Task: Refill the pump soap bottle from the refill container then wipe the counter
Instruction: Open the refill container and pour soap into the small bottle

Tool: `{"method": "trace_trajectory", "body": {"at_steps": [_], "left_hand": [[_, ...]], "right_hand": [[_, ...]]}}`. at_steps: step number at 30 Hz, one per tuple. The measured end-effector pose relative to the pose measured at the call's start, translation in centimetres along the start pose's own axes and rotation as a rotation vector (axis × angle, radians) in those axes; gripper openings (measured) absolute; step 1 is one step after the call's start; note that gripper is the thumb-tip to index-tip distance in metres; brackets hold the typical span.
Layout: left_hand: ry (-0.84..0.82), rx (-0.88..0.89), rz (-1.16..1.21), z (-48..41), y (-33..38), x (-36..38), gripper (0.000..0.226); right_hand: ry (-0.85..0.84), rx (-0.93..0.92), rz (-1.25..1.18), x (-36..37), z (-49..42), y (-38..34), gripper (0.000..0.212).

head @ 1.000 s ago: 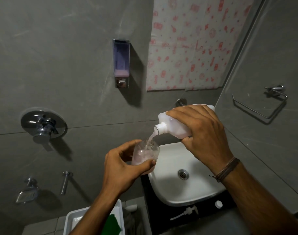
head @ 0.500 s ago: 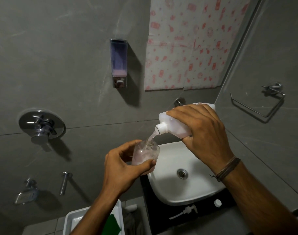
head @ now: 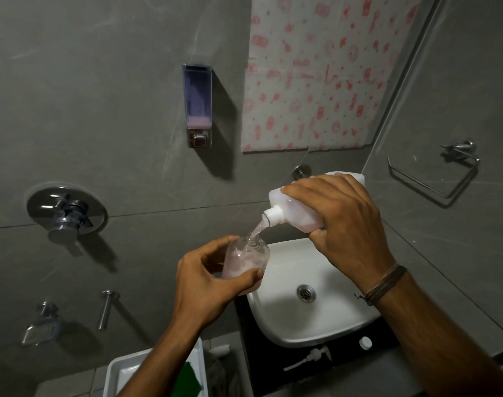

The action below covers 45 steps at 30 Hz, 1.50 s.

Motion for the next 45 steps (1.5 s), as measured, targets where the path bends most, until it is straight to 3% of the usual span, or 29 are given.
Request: {"method": "trace_trajectory", "body": {"at_steps": [45], "left_hand": [[-0.004, -0.031, 0.015, -0.9, -1.3, 0.6, 0.058]], "right_hand": [[0.004, -0.011, 0.026, 0.4, -0.9, 0.2, 0.045]]}}
Point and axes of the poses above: each hand's wrist, its own z-axis away from the middle knuckle, its own x-axis out of the palm, y = z × x, the point moved 8 cm from there along -z, towards the middle knuckle, and after that the axes turned 11 degrees about x, right-handed, at the moved point
